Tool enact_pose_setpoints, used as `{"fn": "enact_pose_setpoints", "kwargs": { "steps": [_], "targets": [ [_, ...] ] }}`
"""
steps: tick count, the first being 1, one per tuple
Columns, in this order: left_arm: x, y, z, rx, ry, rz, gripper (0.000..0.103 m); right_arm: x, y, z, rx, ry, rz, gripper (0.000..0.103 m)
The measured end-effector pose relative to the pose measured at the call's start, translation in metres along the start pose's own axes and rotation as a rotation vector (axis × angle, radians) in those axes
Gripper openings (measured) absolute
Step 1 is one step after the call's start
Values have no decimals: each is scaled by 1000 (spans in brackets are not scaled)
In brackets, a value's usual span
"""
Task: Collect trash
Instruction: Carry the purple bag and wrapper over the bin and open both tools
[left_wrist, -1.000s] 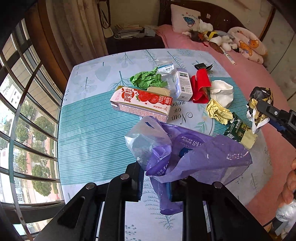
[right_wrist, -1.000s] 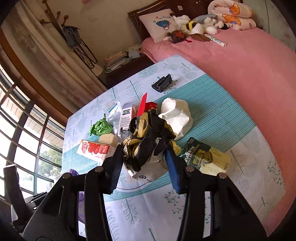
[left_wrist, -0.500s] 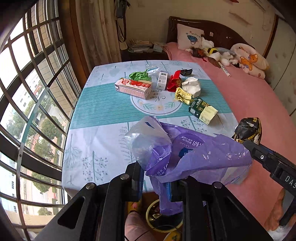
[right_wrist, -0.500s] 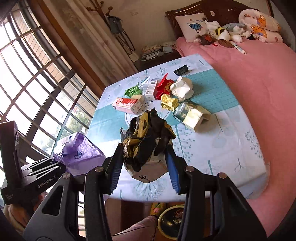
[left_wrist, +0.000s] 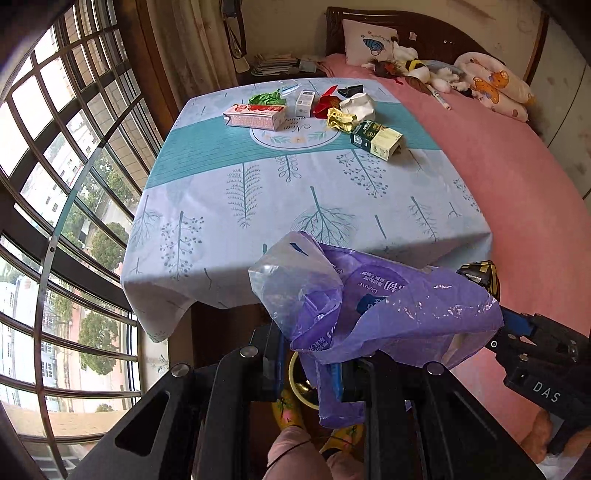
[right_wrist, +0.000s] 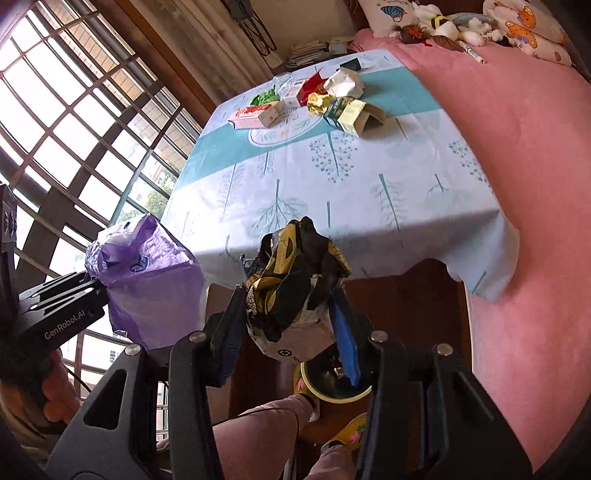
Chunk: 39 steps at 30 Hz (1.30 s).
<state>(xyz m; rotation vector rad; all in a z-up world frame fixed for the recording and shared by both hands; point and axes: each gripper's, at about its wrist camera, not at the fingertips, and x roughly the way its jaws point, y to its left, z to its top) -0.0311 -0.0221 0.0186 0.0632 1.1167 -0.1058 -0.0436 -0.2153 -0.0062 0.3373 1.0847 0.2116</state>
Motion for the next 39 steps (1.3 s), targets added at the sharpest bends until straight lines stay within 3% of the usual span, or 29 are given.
{"fn": "enact_pose_setpoints", "kwargs": {
  "steps": [7, 13, 26, 35, 38, 39],
  "targets": [
    [86, 1, -49, 68, 135, 30, 18, 60, -24, -55, 73, 110, -50, 42],
    [187, -2, -99, 98, 211, 24, 18, 148, -61, -111, 143, 204, -123, 42],
    [380, -11, -184, 166, 244, 79, 19, 316, -135, -215, 172, 286, -249, 42],
    [450, -20, -222, 214, 280, 49, 22, 386, -160, -263, 130, 349, -266, 43],
    [461, -22, -230, 216, 299, 47, 30, 395, -162, -271, 123, 346, -260, 43],
    [464, -21, -232, 214, 307, 44, 38, 397, -163, -273, 118, 345, -267, 43]
  ]
}}
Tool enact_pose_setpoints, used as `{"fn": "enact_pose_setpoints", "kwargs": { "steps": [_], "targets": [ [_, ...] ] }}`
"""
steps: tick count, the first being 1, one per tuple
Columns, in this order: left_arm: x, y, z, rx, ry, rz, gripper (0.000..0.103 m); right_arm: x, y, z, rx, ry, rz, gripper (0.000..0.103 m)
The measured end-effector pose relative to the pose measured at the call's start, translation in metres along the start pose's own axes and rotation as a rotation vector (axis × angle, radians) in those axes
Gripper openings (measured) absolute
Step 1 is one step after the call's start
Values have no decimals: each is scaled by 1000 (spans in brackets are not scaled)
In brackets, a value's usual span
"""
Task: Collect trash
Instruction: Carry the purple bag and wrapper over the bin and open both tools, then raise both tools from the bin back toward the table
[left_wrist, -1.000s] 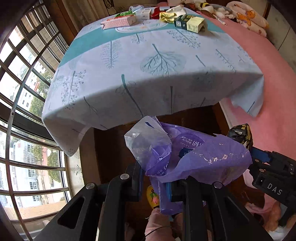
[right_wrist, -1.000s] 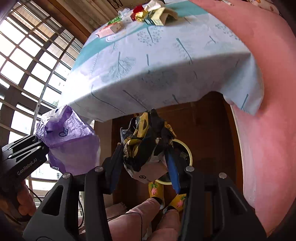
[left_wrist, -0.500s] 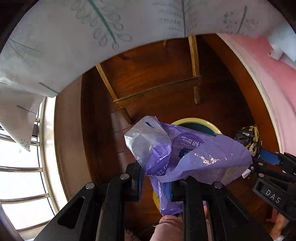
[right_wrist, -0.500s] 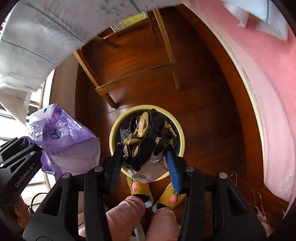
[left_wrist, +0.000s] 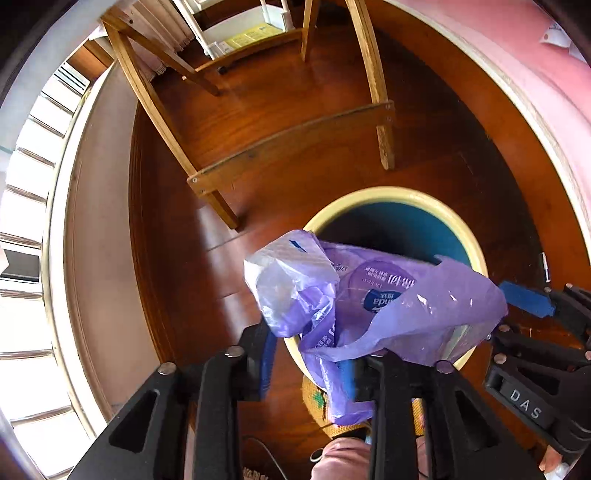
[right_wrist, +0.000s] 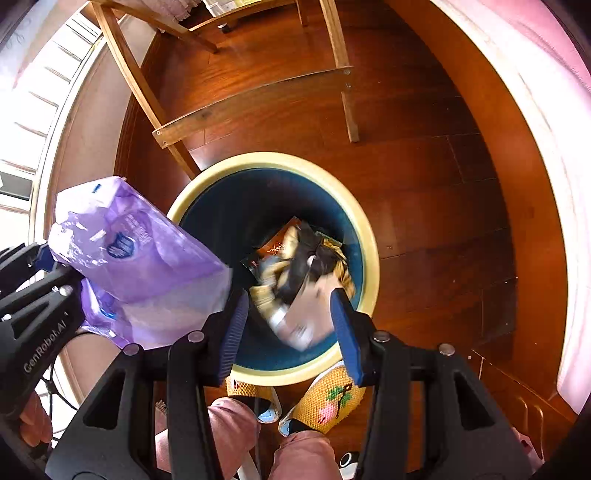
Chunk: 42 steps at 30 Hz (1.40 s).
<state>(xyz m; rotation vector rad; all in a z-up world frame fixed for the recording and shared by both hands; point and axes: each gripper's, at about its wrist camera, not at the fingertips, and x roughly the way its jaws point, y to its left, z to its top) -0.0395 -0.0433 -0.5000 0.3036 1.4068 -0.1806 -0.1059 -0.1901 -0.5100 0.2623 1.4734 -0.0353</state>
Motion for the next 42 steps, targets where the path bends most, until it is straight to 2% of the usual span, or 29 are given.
{"fn": "enact_pose_setpoints", "kwargs": {
  "steps": [7, 8, 10, 12, 20, 27, 36, 42],
  "targets": [
    [1, 0, -5, 25, 3, -36, 65, 4, 3, 2, 1, 3, -10, 46],
    [-6, -3, -7, 32, -5, -33, 66, 2, 3, 2, 0, -2, -12, 48],
    [-14, -5, -7, 41, -16, -28, 76, -4, 3, 2, -2, -10, -13, 49],
    [-23, -7, -7, 47, -29, -28, 79, -10, 5, 2, -3, -19, -16, 49],
    [-71, -8, -1, 55, -63, -15, 81, -52, 8, 3, 22, -48, -21, 51],
    [-140, 5, 6, 33, -92, -28, 82, -109, 17, 6, 37, -72, -23, 51],
    [-267, 59, 15, -75, -127, -135, 82, -224, 29, 11, 54, -126, -25, 51],
    [-361, 104, 31, -123, -218, -197, 84, -321, 56, 30, 25, -223, 15, 51]
  ]
}}
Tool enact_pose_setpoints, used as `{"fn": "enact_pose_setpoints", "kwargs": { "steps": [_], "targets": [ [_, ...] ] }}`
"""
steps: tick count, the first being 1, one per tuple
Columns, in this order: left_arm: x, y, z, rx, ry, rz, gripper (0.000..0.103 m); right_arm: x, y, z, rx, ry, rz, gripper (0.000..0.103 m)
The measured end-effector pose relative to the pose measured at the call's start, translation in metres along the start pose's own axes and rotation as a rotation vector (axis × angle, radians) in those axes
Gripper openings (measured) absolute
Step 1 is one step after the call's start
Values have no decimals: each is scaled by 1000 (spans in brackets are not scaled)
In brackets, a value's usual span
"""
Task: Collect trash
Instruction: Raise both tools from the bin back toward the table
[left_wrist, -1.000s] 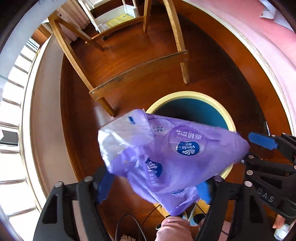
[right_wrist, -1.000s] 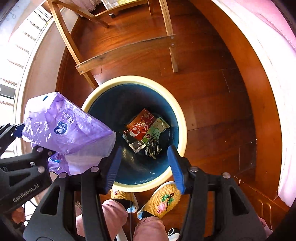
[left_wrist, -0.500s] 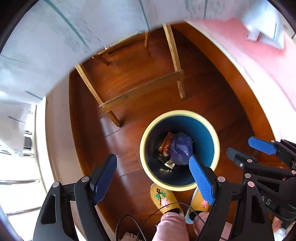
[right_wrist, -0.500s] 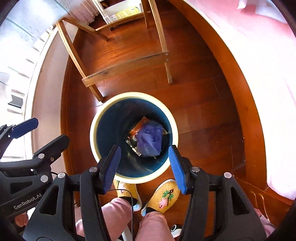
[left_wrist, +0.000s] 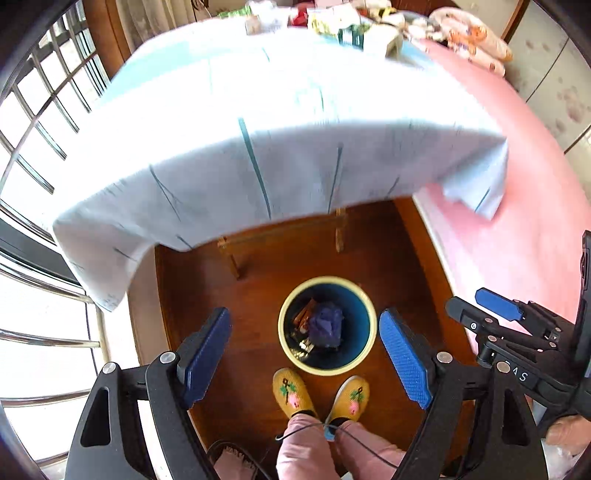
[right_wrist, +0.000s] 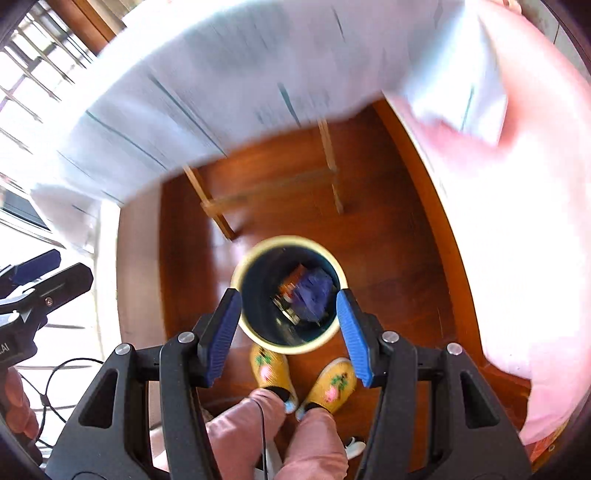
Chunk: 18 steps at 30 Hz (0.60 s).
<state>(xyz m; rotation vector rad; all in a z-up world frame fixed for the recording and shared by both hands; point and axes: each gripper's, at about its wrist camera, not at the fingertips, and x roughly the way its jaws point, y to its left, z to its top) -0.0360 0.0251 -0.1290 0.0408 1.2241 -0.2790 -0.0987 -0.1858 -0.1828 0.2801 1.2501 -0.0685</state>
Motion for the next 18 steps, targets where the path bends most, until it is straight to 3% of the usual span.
{"fn": "enact_pose_setpoints", "kwargs": {
  "steps": [7, 18],
  "targets": [
    [-89, 31, 53, -17, -133, -28, 85, -95, 50, 56, -67, -131, 31, 51],
    [-191, 68, 146, -9, -320, -7, 85, -207, 92, 145, -7, -281, 78, 51]
  ]
}}
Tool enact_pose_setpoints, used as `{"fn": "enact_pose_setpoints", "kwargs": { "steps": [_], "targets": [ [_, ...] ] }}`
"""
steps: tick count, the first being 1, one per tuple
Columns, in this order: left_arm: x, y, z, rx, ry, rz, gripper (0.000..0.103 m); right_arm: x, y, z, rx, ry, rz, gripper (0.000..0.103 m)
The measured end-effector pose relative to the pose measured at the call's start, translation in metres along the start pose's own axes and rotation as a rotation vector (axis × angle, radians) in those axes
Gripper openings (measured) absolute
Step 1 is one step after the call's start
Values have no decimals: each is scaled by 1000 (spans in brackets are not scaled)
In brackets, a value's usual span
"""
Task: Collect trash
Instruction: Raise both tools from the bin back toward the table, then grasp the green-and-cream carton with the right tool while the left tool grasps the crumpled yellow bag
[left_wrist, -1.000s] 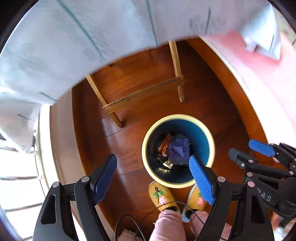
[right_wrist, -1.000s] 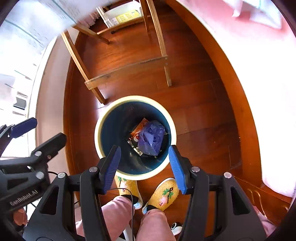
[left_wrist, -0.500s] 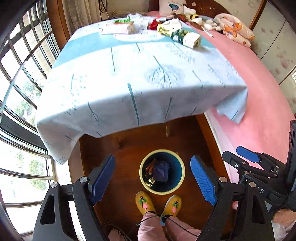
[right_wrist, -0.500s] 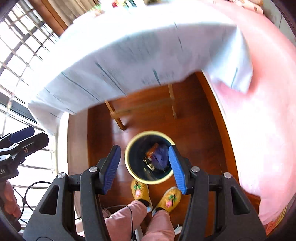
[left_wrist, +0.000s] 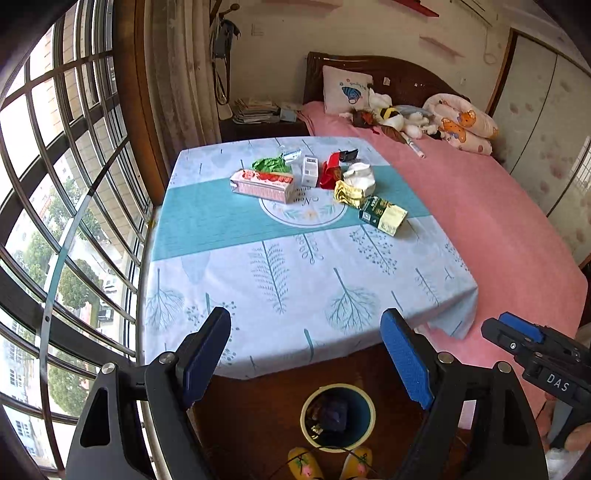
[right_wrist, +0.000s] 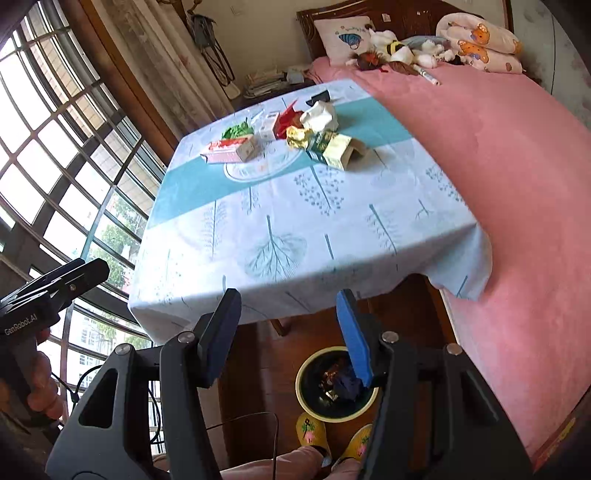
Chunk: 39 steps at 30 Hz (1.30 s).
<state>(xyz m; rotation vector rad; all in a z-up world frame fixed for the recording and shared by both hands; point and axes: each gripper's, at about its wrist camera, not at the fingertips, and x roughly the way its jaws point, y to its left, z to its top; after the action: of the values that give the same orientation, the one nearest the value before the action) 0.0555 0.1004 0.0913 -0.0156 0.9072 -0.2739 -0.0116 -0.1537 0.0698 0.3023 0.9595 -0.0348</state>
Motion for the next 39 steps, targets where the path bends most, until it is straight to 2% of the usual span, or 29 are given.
{"fn": "enact_pose_setpoints", "kwargs": {
  "steps": [5, 11, 16, 19, 25, 30, 35, 39],
  "targets": [
    [-6, 6, 32, -16, 4, -21, 85, -13, 17, 29, -45, -40, 0, 51],
    [1, -5, 52, 8, -7, 1, 85, -10, 23, 42, -92, -62, -5, 51],
    [13, -17, 73, 10, -22, 2, 85, 8, 18, 54, -101, -49, 29, 51],
    [35, -30, 89, 14, -11, 15, 85, 28, 10, 66, -103, -28, 47, 51],
    [95, -64, 121, 23, 37, 45, 83, 95, -36, 103, -52, 72, 115, 51],
    [165, -89, 153, 16, 112, 63, 80, 165, -92, 141, 38, 167, 180, 51],
    [231, -96, 177, -43, 190, 82, 77, 239, -132, 176, 77, 233, 220, 50],
    [270, -93, 195, -76, 224, 108, 77, 291, -149, 190, 138, 286, 254, 50]
  ]
}}
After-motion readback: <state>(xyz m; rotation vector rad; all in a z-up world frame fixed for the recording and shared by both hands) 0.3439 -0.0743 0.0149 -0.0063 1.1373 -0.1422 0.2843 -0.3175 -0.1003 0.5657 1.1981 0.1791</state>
